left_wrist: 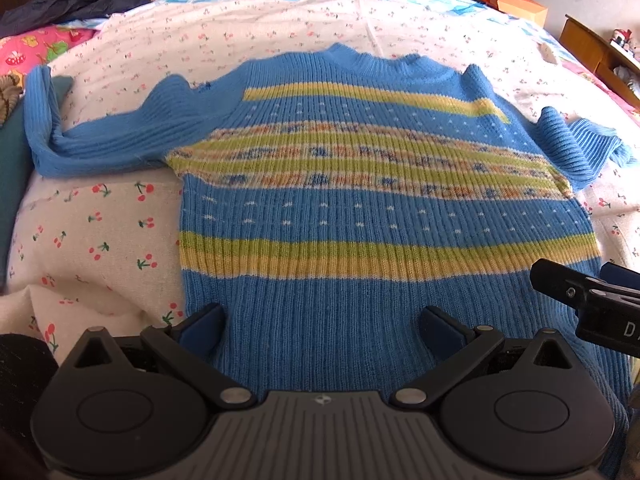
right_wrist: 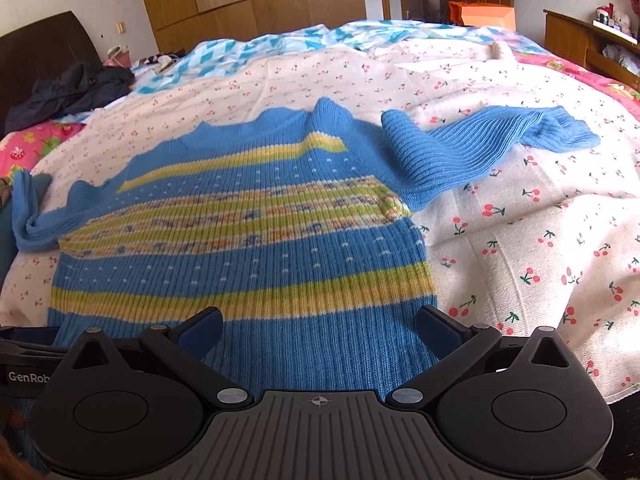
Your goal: Fold small clothes
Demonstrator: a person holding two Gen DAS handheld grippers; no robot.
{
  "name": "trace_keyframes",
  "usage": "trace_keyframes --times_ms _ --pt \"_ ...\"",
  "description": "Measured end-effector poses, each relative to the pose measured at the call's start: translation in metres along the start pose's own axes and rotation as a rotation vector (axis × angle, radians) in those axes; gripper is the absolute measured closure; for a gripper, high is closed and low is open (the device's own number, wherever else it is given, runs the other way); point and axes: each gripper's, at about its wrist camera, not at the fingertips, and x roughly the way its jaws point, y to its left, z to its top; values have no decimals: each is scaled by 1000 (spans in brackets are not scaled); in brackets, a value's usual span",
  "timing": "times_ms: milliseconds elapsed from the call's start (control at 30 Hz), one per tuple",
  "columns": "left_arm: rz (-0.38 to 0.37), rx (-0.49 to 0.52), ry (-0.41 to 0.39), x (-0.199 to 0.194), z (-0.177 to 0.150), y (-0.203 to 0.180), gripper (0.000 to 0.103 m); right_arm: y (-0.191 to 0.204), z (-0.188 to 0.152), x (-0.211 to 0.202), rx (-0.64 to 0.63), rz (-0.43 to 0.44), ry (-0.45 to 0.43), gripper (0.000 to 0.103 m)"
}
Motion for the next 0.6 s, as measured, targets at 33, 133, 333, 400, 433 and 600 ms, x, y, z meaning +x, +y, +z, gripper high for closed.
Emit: trace_keyframes --times_ms 33,133,333,400,433,600 --pt "0 3 -10 -2 0 0 0 0 0 -1 -1 -3 -5 0" --pt "-1 4 -25 -5 0 1 0 1 1 -2 -5 -14 -18 0" --pt "6 10 -32 -6 0 0 0 2 1 -2 -14 -19 -21 0" --pt "7 15 -41 -7 0 0 0 2 1 -2 -19 -14 -18 0" --pt "7 18 -44 -8 0 -2 0 3 1 -2 -21 -14 -17 0" --pt "21 28 -56 -9 0 -3 0 5 1 0 -33 -10 -5 0"
